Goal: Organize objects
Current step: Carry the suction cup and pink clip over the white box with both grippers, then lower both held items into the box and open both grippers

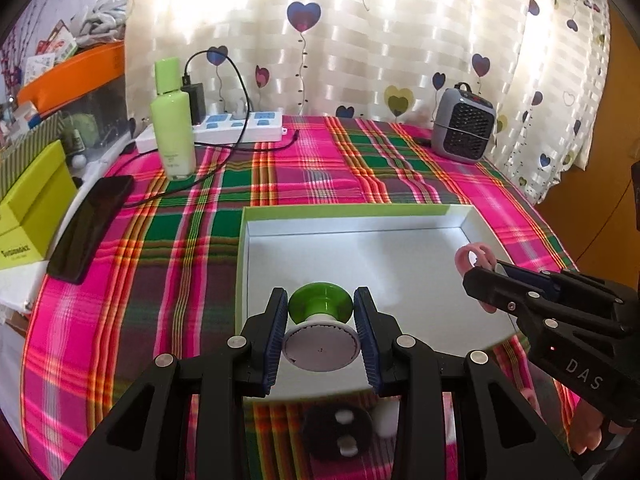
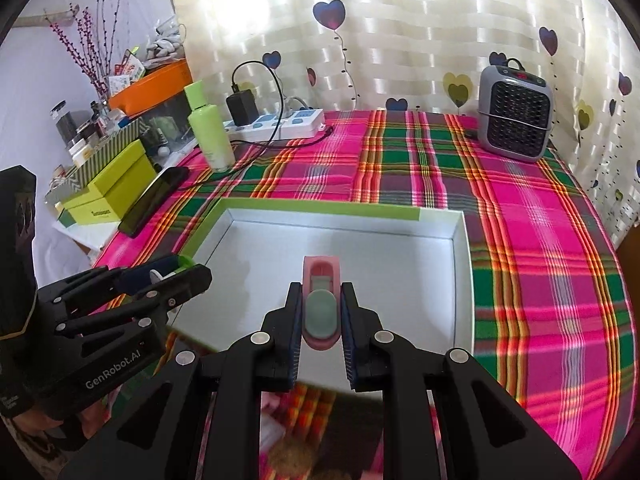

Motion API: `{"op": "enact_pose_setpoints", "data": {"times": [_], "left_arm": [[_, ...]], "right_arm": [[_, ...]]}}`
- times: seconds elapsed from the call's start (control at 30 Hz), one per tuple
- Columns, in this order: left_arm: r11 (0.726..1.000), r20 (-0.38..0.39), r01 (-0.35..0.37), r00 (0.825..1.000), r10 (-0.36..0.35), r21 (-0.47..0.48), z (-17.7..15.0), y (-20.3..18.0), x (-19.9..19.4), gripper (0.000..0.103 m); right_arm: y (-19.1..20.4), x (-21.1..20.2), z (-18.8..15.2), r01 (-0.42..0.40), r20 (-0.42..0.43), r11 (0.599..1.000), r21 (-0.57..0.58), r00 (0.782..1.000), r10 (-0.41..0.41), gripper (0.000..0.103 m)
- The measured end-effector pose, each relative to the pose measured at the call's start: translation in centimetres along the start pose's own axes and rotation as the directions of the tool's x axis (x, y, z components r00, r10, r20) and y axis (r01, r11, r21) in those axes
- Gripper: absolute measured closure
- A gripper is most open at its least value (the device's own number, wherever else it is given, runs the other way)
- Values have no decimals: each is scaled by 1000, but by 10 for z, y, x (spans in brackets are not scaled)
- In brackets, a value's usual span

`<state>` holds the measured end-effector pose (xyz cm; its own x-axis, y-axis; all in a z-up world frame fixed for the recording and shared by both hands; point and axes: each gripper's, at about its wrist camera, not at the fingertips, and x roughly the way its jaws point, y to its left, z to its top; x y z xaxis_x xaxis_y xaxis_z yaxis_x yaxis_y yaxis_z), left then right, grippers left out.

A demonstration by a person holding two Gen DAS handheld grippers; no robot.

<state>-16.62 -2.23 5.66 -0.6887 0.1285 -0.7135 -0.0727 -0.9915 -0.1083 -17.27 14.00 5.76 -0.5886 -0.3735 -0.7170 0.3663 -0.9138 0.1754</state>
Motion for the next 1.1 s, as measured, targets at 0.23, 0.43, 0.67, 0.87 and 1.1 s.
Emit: {"op": "enact_pose_setpoints", "data": {"times": [0.23, 0.43, 0.67, 0.87, 1.1], "left_arm": [[1000, -10, 4, 1000, -4, 3, 16, 2, 23, 71], [1000, -34, 6, 999, -7, -10, 24, 7, 43, 71], [1000, -52, 8, 999, -7, 0, 31, 8, 58, 71], [1000, -67, 6, 998, -6, -4, 33, 10, 68, 71], [1000, -69, 10, 998, -11, -7, 33, 10, 74, 71]], "right_arm": [[-3, 23, 16, 5, -22, 1000, 1, 1000, -5, 85], [-2, 43, 25, 6, -50, 1000, -7, 999, -6, 85], [-5, 60, 30, 8, -75, 1000, 3, 997, -8, 85], [-6, 71, 32, 19, -96, 1000, 0, 995, -19, 85], [-7, 77, 36, 25, -106, 1000, 6, 994, -24, 85]]}}
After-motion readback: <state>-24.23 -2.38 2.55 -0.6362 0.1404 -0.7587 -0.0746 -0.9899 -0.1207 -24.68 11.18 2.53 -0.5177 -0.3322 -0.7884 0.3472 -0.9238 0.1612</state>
